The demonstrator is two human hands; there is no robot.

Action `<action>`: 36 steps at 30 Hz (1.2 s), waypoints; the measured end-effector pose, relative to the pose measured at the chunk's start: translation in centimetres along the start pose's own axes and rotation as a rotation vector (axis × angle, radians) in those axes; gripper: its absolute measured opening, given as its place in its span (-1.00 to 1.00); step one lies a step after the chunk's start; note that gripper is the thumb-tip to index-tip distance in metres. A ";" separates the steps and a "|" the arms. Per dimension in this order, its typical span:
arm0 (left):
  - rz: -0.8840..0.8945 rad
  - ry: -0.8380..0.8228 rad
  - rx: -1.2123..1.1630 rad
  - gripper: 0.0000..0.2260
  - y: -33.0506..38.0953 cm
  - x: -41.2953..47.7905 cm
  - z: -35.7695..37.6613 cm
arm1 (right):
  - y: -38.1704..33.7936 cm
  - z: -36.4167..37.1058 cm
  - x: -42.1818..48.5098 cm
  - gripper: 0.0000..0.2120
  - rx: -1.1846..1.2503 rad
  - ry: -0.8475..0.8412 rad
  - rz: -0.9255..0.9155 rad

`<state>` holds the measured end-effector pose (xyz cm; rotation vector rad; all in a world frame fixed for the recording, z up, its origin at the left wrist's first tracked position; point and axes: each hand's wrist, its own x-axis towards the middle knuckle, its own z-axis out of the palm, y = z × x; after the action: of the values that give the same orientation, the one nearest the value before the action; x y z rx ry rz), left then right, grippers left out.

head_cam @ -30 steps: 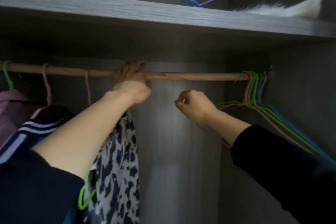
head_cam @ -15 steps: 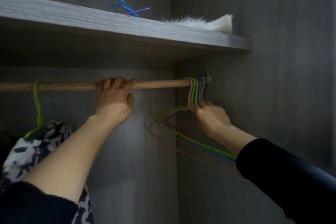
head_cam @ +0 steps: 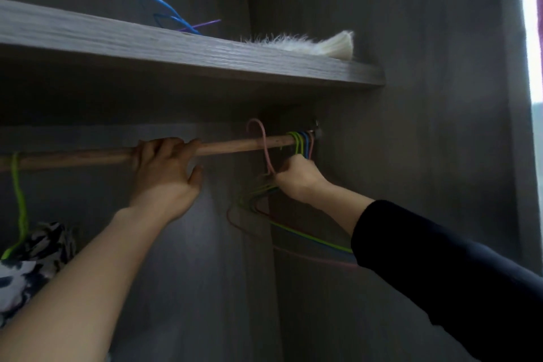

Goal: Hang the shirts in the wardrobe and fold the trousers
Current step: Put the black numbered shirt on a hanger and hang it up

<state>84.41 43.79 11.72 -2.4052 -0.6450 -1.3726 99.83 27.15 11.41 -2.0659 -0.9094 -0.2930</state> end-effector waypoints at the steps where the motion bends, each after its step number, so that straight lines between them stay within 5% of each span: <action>1: -0.006 -0.016 -0.003 -0.43 0.1 0.0 -0.1 | -0.4 0.3 0.2 -0.64 0.048 -0.008 0.005; 4: -0.016 -0.036 -0.016 -0.41 0.0 0.0 -0.4 | -1.6 1.2 0.3 -0.53 0.123 -0.019 0.006; 9: 0.020 -0.001 -0.060 -0.44 -0.3 -0.3 -0.2 | -1.8 1.4 -2.5 -0.74 0.117 -0.037 -0.106; 17: -0.039 -0.084 -0.167 -0.51 3.4 -1.9 -0.9 | 0.9 -2.8 -11.3 -0.79 0.368 -0.239 0.047; 31: 0.004 -0.038 -0.749 -0.68 32.4 -19.1 -7.6 | 17.5 -24.3 -32.1 -0.87 0.381 -0.361 0.338; 36: 0.183 -0.161 -0.857 -0.71 44.9 -26.5 -9.1 | 26.6 -32.9 -41.7 -0.89 0.367 -0.315 0.527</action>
<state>89.27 -5.02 -8.20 -3.1299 0.2062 -1.5960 92.46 -29.47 -5.02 -1.9418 -0.5110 0.4588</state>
